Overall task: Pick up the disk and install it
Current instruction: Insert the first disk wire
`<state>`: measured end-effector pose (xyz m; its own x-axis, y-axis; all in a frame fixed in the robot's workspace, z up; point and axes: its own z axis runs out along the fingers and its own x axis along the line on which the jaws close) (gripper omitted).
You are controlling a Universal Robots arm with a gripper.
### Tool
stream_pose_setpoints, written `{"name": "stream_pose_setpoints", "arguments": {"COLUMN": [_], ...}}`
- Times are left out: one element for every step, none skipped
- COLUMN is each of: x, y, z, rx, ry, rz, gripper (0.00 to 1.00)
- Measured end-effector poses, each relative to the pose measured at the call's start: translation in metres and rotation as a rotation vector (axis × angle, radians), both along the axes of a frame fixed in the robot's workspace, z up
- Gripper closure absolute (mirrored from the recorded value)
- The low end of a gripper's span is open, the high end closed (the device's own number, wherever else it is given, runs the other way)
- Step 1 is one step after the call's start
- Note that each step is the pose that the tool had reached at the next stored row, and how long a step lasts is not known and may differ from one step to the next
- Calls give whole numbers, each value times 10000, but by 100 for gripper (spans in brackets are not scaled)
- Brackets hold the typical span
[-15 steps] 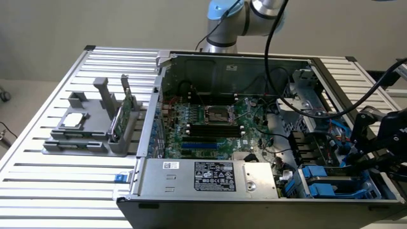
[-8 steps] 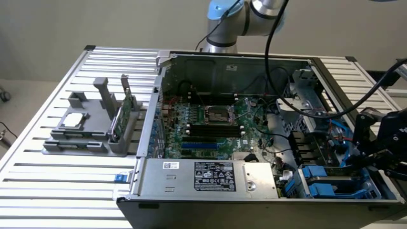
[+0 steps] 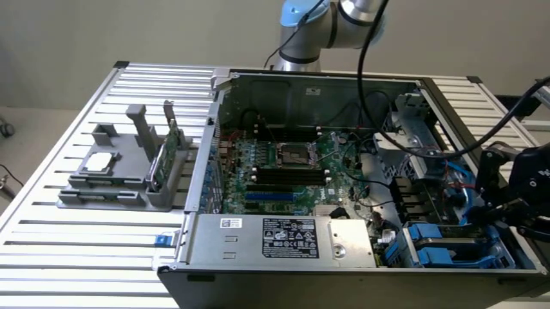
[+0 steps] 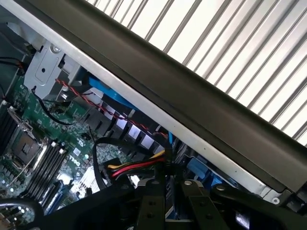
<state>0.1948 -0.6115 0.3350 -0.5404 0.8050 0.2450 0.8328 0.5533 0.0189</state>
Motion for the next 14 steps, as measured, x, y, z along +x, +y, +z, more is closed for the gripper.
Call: {"name": "stream_pose_setpoints", "arguments": {"x": [-8,-16,-22,-29,-38,-45,-49,-53,-58,-62,-69,-75,-80,-83], "y": [0,0,0,0,0,0,0,0,-1,-3,-5,-8,-9,-10], "z": [9,16,23,28,33,37,38,41,46,49,50,51,51,51], "rx": [66,133,191,245,287,314,337,366,387,401,404,403,403,403], "ry": [9,20,31,43,51,53,56,65,78,107,139,171,206,245], "rz": [-27,-54,-80,-105,-132,-168,-201,-220,-232,-238,-242,-246,-249,-254], "gripper": [83,83,83,83,83,83,83,83,83,83,83,83,83,83]}}
